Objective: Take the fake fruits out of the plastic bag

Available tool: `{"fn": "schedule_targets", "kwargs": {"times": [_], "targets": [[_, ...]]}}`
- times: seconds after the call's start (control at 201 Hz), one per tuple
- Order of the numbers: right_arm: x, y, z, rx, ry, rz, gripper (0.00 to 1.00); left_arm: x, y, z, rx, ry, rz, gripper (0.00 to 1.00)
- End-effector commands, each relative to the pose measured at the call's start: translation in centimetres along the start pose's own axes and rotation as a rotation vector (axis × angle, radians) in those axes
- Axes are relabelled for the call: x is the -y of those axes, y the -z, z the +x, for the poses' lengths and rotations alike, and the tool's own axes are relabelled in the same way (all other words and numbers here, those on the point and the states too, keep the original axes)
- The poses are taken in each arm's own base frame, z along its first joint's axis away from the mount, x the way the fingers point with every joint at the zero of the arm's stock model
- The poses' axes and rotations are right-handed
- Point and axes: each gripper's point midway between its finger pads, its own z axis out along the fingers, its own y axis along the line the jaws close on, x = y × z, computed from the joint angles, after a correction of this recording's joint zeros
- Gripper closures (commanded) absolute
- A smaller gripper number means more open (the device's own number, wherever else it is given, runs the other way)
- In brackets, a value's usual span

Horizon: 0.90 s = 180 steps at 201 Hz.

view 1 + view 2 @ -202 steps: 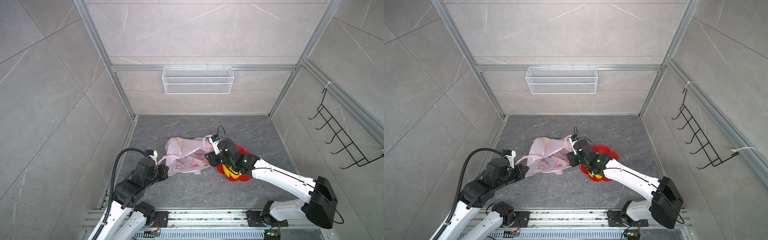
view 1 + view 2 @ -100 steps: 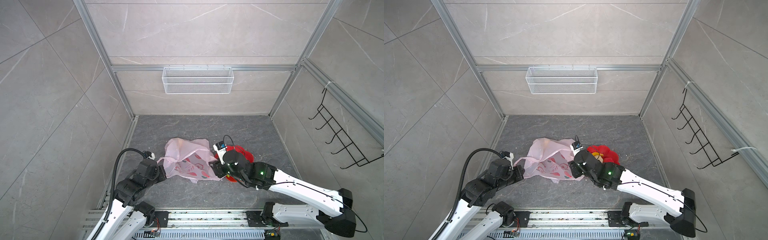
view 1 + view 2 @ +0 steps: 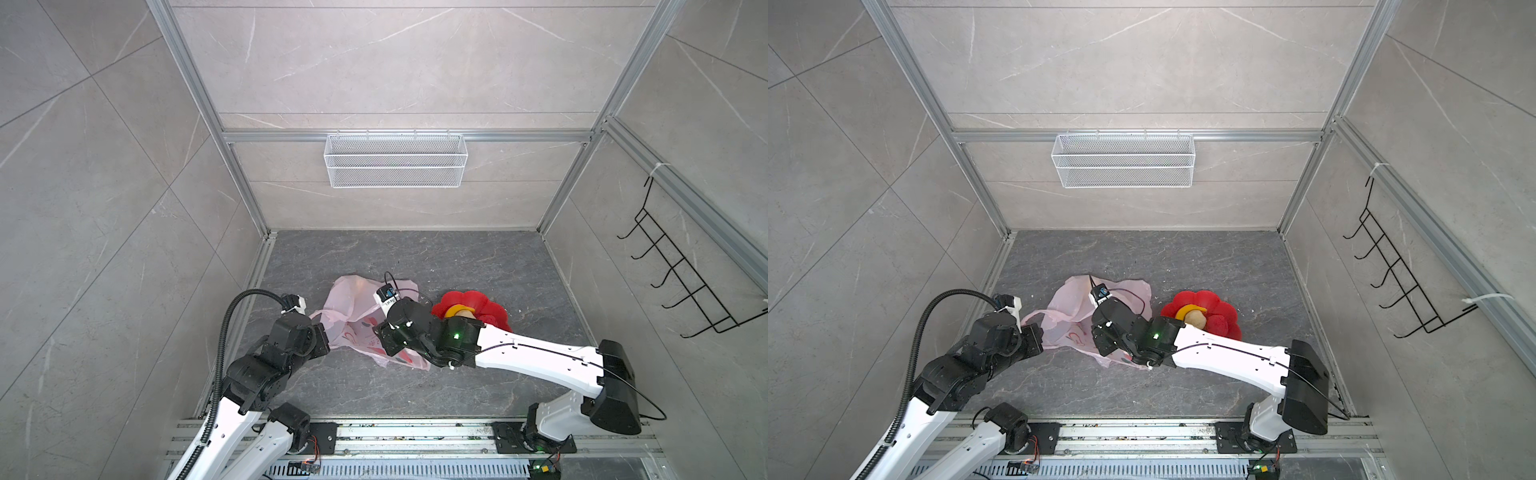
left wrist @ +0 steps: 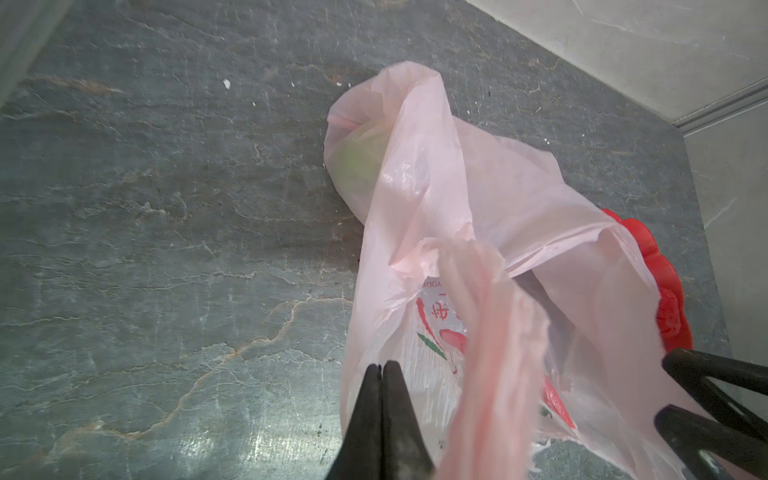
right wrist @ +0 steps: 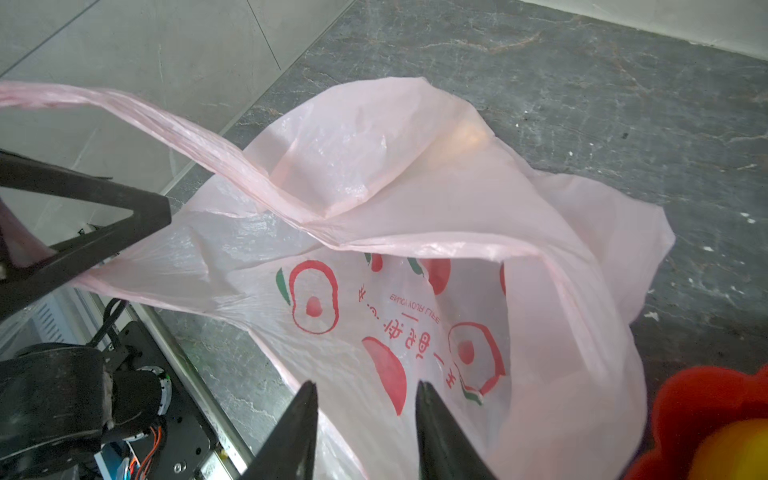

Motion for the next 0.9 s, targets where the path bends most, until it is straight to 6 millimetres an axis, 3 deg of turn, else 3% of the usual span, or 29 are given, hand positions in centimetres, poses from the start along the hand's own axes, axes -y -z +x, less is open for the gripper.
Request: {"fn": "schedule_targets", "kwargs": {"times": [0.0, 0.159, 0.264, 0.363, 0.572, 0.697, 0.891], "targets": [[-2.3, 0.3, -2.4, 0.062, -0.004, -0.057, 0.59, -0.6, 1.3, -1.0, 0.049, -0.028, -0.031, 1.0], [-2.6, 2.1, -3.8, 0.088, 0.05, -0.012, 0.58, -0.4, 1.3, -1.4, 0.063, -0.024, -0.021, 1.0], [-3.1, 1.8, -3.3, 0.049, 0.058, -0.033, 0.59, 0.1, 1.3, -1.7, 0.068, -0.027, -0.003, 1.0], [-3.4, -0.3, -1.6, -0.01, 0.028, -0.035, 0.66, 0.1, 1.4, -1.7, 0.068, -0.028, -0.004, 1.0], [-3.1, -5.6, 3.0, -0.097, -0.051, -0.01, 0.71, 0.0, 1.9, -1.9, 0.081, -0.013, 0.0, 1.0], [-2.3, -7.8, 3.8, -0.095, -0.065, 0.046, 0.73, 0.2, 1.9, -1.8, 0.081, -0.005, 0.013, 1.0], [-0.7, -11.7, 3.3, -0.065, -0.141, 0.082, 0.74, 0.3, 1.6, -1.0, 0.066, 0.021, 0.042, 1.0]]}}
